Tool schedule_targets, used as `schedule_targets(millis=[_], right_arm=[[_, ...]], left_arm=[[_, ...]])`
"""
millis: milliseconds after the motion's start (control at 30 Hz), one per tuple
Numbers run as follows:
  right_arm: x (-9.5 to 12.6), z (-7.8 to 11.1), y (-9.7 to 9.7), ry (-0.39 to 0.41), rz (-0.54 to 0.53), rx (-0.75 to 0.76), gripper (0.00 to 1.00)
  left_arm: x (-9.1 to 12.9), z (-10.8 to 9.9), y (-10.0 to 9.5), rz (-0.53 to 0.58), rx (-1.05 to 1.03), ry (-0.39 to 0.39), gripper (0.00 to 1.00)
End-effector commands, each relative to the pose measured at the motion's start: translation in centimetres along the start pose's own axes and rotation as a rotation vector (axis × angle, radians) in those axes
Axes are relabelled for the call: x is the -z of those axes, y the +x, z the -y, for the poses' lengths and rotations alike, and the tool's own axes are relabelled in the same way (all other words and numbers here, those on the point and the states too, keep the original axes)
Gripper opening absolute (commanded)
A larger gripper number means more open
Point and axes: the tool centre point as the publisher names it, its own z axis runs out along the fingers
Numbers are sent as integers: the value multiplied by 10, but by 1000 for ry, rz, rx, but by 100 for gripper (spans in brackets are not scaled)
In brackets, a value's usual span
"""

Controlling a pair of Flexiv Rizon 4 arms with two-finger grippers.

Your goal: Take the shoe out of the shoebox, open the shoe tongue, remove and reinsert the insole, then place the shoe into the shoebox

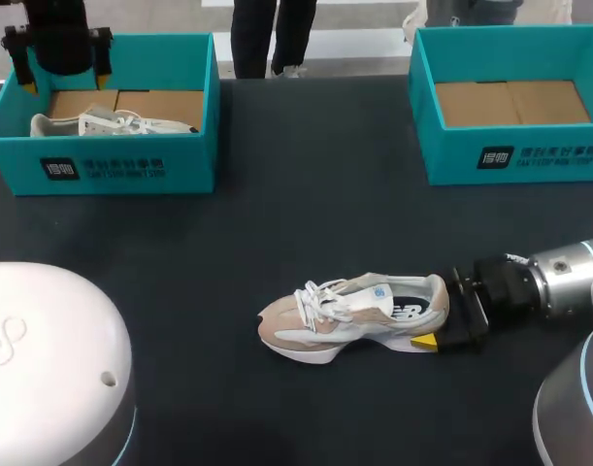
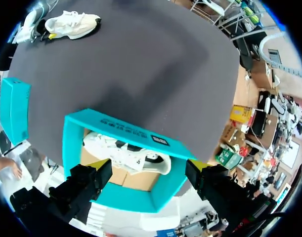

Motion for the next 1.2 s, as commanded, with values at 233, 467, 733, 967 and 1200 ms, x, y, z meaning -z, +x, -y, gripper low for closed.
schedule_targets(millis=[233, 467, 733, 967, 1200], right_arm=[[-5, 3, 1, 2, 2, -1, 0], [-5, 3, 1, 2, 2, -1, 0], [-5, 3, 1, 2, 2, -1, 0], [-5, 3, 1, 2, 2, -1, 0], [-5, 3, 1, 2, 2, -1, 0]], left_arm=[[5, 12, -1, 53, -42, -6, 100], [5, 12, 0, 58, 85, 3, 100], [18, 64, 0, -27, 907, 109, 100], [18, 112, -35, 21, 1110, 56, 100], [12, 142, -73, 92, 1145, 108, 100]])
